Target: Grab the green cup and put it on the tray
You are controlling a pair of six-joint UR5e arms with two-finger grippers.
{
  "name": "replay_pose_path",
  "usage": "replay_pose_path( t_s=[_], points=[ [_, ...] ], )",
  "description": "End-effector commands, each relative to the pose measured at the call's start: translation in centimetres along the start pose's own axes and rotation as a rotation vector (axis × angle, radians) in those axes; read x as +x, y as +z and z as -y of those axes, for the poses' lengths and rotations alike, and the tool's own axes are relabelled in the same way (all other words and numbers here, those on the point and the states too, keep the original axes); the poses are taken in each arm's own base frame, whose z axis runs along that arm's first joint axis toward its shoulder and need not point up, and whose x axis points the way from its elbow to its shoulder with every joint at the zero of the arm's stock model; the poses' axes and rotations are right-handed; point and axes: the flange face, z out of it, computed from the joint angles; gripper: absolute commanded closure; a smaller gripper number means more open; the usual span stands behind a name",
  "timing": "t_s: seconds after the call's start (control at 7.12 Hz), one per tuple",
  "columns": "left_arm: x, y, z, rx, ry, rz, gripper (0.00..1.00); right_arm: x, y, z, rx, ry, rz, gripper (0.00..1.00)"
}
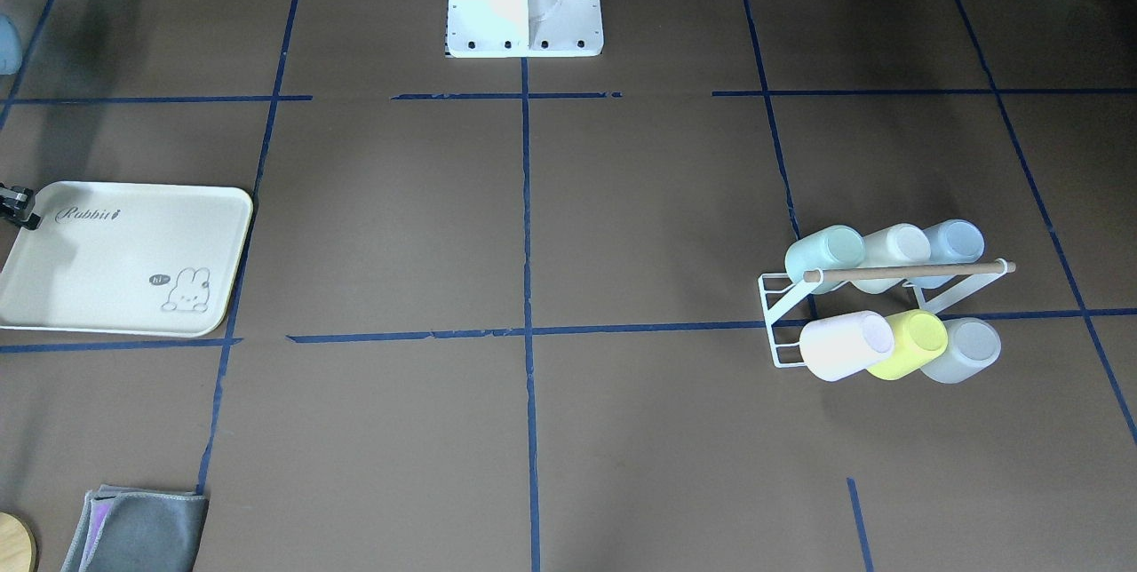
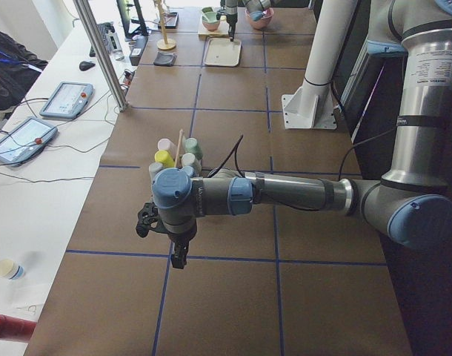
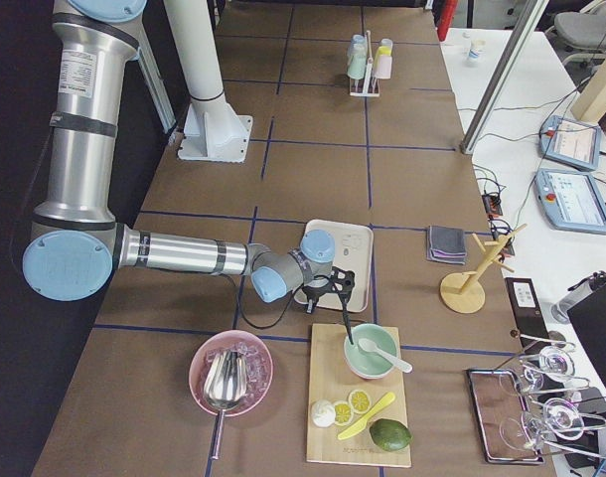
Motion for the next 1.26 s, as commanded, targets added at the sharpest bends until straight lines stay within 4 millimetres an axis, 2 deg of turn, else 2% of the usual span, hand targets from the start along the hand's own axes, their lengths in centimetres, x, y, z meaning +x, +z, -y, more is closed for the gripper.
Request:
replay_pose_path(
  t_s=[0.0, 0.28, 0.42, 0.56, 0.7, 0.84, 0.98, 1.12],
  points=[
    [0.1, -0.1, 0.0, 0.001, 0.001, 0.0, 0.0, -1.2, -1.3, -0.1, 0.017, -0.01, 0.023, 1.0],
    [-0.1, -0.4, 0.0, 0.008, -0.003, 0.001, 0.0, -4.6, -6.6, -1.9, 0.076, -0.069, 0.094, 1.0],
    [-0.1, -0.5, 0.0, 0.01, -0.003, 0.002, 0.0, -5.6, -9.1, -2.2, 0.093, -0.078, 0.141, 1.0],
    [-0.1, -0.5, -0.1, 0.011, -0.004, 0.002, 0.0, -5.3, -11.2, -1.8, 0.098, -0.064, 0.19, 1.0],
    [-0.3, -0.8, -0.1, 0.016, -0.008, 0.003, 0.0, -6.6, -12.8, -1.9, 0.11, -0.083, 0.227, 1.0],
    [-0.2, -1.0, -0.1, 0.02, -0.005, 0.003, 0.0, -8.6, -14.1, -1.4, 0.121, -0.061, 0.259, 1.0],
    [-0.2, -1.1, -0.1, 0.021, -0.007, 0.004, 0.0, -12.2, -15.7, 0.1, 0.124, -0.003, 0.318, 1.0],
    [-0.2, -1.1, -0.1, 0.023, -0.005, 0.004, 0.0, -16.5, -16.2, 0.5, 0.092, 0.016, 0.364, 1.0]
  ],
)
